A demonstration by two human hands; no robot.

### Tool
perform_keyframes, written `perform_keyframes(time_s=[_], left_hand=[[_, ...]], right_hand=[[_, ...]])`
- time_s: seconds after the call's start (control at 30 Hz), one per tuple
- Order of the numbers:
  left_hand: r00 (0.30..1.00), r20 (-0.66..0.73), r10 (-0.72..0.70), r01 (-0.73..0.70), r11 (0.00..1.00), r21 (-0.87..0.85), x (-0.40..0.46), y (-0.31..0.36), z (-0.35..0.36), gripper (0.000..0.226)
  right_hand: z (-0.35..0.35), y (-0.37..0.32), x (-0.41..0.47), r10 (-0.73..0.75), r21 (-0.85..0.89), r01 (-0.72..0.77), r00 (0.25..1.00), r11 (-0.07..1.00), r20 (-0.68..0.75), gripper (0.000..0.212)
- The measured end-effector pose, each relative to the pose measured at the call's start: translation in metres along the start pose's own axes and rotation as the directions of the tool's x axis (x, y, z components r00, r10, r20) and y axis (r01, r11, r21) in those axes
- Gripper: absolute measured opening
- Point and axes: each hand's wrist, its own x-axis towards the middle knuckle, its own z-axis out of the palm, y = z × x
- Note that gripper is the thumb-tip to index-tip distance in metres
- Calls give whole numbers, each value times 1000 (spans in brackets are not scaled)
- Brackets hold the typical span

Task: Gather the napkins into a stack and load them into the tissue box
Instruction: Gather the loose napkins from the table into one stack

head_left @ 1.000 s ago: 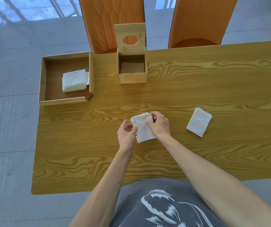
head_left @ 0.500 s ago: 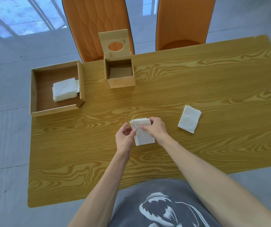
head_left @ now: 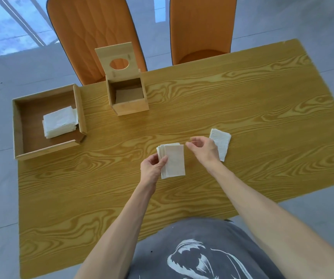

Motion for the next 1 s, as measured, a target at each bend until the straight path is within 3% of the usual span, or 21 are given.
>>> perform_keyframes(time_s=[0.07,0.13,0.23,0.37,0.5,0.6,0.73,0.87,1.0], left_hand=[[1000,-1,-23,23,999,-25,4,-2,5,26],[999,-5,-49,49,998,-49,7,-3,9,18],[997,-13,-81,79,993,-85,9,-3,14,21],[992,-19,-122,118,981,-153,11,-3,17,31],[991,-28,-133,125,975,-181,11,-4,15,42],[989,-31,-145,136,971,-198,13,-6,13,45],[988,-27,-150,141,967,-211,15,-7,11,47],[989,-11,-149,143,964,-223,15,-7,12,47],[986,14,-167,164,951,-262,13,-5,13,40]], right_hand=[[-15,5,2,8,-67,-23,975,997,-224,33],[-27,15,7,98,-59,-125,935,990,-340,44],[-37,29,14,238,-128,-303,898,944,-370,59],[-41,34,21,337,-130,-416,854,900,-395,59],[-41,30,21,347,-100,-412,855,906,-385,48],[-38,25,17,256,-26,-286,891,958,-374,35],[-34,15,8,110,191,-66,967,979,-230,25],[-19,15,0,62,356,-88,995,930,83,27],[7,20,-7,56,328,-122,978,937,203,35]])
